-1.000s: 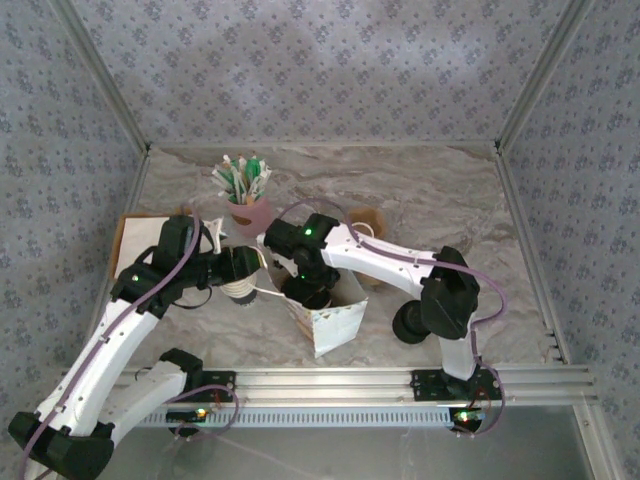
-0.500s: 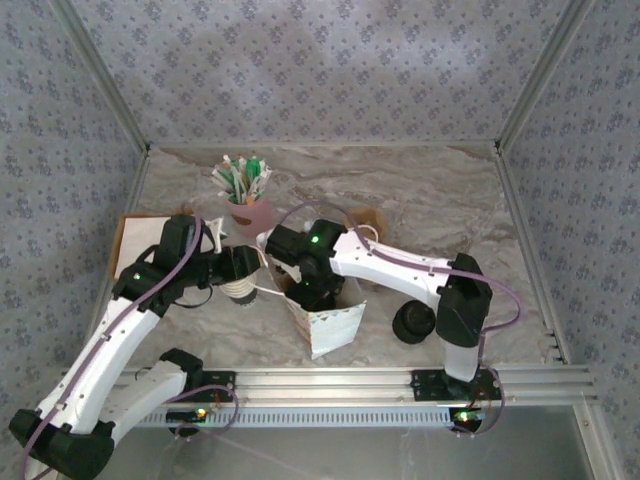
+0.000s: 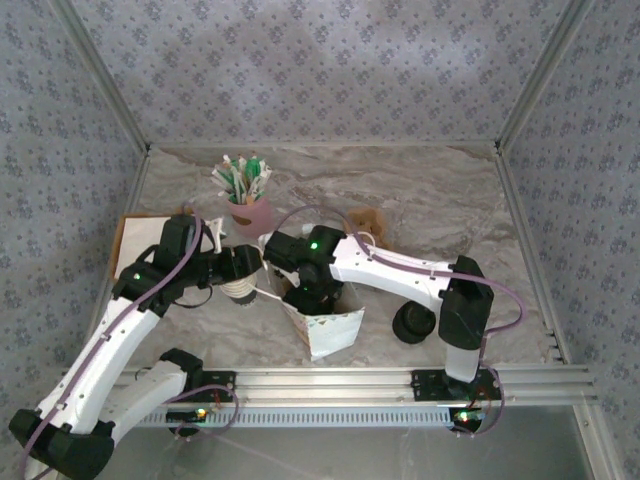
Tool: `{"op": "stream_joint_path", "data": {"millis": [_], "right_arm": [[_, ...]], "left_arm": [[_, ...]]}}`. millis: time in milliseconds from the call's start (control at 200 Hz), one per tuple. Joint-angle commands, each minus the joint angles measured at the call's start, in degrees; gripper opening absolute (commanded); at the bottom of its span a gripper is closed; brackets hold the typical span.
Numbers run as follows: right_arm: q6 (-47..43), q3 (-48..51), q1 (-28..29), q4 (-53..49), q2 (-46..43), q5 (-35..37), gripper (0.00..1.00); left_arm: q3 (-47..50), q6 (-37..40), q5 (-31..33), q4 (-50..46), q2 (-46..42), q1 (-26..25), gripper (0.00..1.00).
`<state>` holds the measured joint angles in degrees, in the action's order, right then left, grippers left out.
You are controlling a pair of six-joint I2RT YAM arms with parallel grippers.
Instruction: Pack the takeout coffee
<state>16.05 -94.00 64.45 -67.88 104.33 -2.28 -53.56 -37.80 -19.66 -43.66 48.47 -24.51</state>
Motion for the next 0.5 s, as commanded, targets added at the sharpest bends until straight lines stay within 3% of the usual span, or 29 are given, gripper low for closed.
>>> {"op": "stream_joint_path", "data": {"millis": [0,370,495], "right_arm": [[0.5,1.2,0.8,-4.2,-0.8,0.1,0.78],[2.3,1.3,0.1,-5.4,-1.0,-0.5,0.78],[2.7,1.3,0.0,-5.8,-1.0,-0.5,0.78]], "left_arm": [[-4.1,0.0,0.9,0.8,-0.4,0.1,0.71],[-8.1,-1.2,2.8,-1.3,-5.4,0.1,0.99],[-8.1,-1.6,4.6,-1.1,-7.8,0.1,0.99]]}}
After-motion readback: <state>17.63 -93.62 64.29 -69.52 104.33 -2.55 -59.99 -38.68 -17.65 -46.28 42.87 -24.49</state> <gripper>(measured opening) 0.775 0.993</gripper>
